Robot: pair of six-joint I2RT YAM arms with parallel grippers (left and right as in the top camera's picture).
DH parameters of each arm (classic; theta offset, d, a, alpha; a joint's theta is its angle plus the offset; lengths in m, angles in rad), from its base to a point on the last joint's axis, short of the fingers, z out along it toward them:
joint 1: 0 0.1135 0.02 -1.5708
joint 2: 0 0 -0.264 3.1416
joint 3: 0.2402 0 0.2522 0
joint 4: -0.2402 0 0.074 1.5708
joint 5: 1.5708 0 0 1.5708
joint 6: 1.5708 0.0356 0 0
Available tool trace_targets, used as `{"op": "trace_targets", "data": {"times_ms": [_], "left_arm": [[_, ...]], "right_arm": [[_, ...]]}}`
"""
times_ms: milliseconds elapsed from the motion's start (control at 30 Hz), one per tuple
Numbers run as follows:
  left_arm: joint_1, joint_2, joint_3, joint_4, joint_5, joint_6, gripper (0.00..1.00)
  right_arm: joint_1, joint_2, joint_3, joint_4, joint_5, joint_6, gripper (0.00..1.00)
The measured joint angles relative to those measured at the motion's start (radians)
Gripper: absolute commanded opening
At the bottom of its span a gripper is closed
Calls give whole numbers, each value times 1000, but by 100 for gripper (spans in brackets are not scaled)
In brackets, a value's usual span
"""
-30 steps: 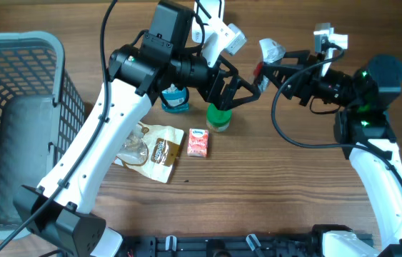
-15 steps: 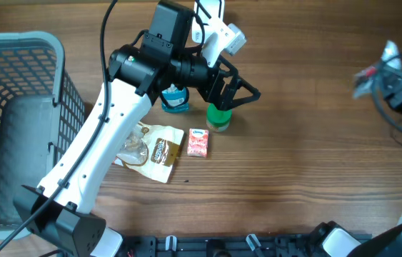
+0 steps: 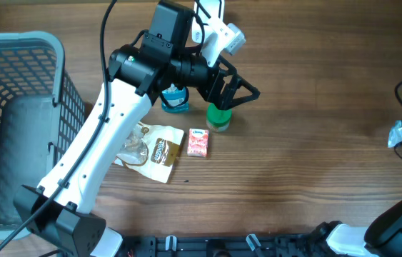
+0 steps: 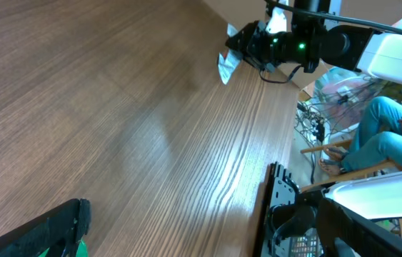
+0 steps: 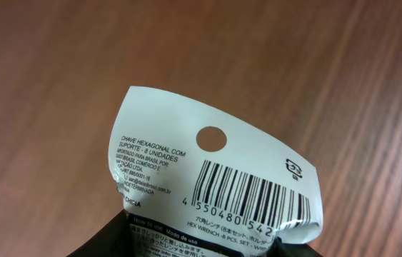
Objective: Scan the item barcode
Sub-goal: 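Carry the hex-wrench package rightward and drop it on the table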
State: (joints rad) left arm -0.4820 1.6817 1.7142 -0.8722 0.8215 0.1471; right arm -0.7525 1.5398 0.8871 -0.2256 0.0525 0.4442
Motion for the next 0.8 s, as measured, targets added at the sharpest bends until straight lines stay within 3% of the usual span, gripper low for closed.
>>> {"op": "trace_targets", "data": {"times_ms": [67,133,233,300,400,433,467,500,800], "left_arm": [[0,0,0,0,-6,0,100],[0,0,0,0,-10,0,100],[0,0,0,0,-16,0,100],[0,0,0,0,-21,0,100],[0,0,0,0,-25,0,100],[0,0,0,0,-26,0,100],[0,0,0,0,-27,0,100],[0,0,0,0,-29,0,100],[0,0,0,0,-30,2,100]], "right_arm": [[0,4,0,-6,53,27,15],[0,4,0,-6,85,42,29],[0,4,0,-5,115,64,32],[0,4,0,10,130,73,44],[0,4,0,39,133,77,47],[0,4,0,49,136,80,52],[0,4,0,54,136,80,81],[0,4,0,59,138,82,100],[0,4,0,45,140,91,100]]}}
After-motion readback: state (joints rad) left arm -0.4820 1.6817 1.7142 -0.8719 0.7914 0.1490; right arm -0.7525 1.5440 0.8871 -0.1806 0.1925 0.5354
